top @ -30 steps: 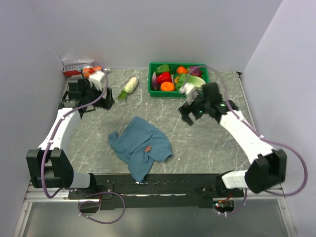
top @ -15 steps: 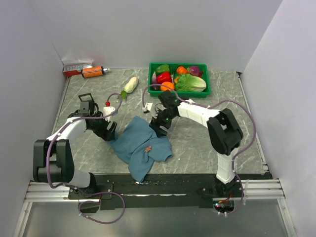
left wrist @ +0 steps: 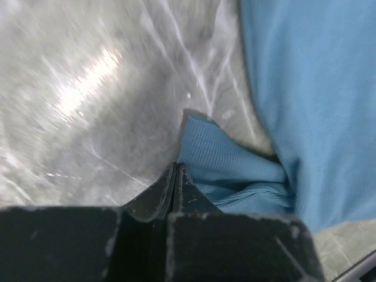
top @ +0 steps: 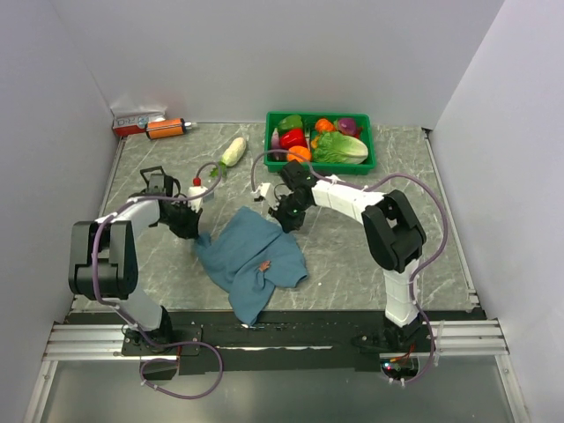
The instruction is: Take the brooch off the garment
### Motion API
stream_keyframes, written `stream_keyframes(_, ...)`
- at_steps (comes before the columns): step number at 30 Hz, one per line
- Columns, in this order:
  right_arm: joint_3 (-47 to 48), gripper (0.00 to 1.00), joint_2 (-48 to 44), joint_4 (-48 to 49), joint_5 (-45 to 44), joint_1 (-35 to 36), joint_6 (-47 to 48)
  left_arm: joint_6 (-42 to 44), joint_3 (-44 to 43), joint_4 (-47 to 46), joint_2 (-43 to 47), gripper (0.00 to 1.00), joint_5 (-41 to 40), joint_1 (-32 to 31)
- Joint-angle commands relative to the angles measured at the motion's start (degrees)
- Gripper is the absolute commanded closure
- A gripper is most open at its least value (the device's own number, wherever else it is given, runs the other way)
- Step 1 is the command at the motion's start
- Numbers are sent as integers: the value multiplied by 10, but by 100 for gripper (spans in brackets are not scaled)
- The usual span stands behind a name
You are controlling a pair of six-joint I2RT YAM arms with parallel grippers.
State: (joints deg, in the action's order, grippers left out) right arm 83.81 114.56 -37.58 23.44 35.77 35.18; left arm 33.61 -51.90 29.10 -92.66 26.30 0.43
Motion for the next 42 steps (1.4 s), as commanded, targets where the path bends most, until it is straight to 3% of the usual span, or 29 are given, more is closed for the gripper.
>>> stream_keyframes(1, 62, 100, -52, 2, -10, -43, 0, -9, -91, 30, 27, 99, 51, -2)
stream_keyframes(8, 185, 100, -112, -7, 22, -153, -35, -97, -307, 84, 50, 99, 99, 12)
stream_keyframes(14, 122, 100, -230, 16, 32, -171, 3, -117, -409, 132, 85, 99, 115, 27)
stream_keyframes(17, 53, 100, -298, -2, 33, -160, 42, -74, -390, 190, 126, 99, 98, 27)
stream_keyframes(21, -71, 100, -383, -55, 34, -120, 112, -7, -265, 245, 190, 99, 64, 27)
stream_keyframes(22, -97, 92, -403, -77, 37, -112, 135, 5, -239, 249, 200, 99, 45, 27)
stream_keyframes(23, -138, 72, -410, -96, 43, -92, 142, 29, -186, 251, 208, 99, 34, 28)
stream_keyframes(25, -166, 58, -424, -129, 55, -84, 124, 51, -143, 248, 222, 98, 13, 28)
stream_keyframes(26, -175, 51, -427, -129, 65, -86, 109, 59, -115, 243, 223, 93, -3, 28)
stream_keyframes(30, -141, 46, -408, -116, 110, -134, 73, 59, -98, 212, 207, 76, 1, 34)
stream_keyframes(33, -99, 46, -351, -98, 91, -155, 70, 29, -112, 188, 173, 65, 23, 34)
stream_keyframes(42, -11, 44, -162, -77, 64, -172, 144, -29, -134, 133, 58, 58, 56, 34)
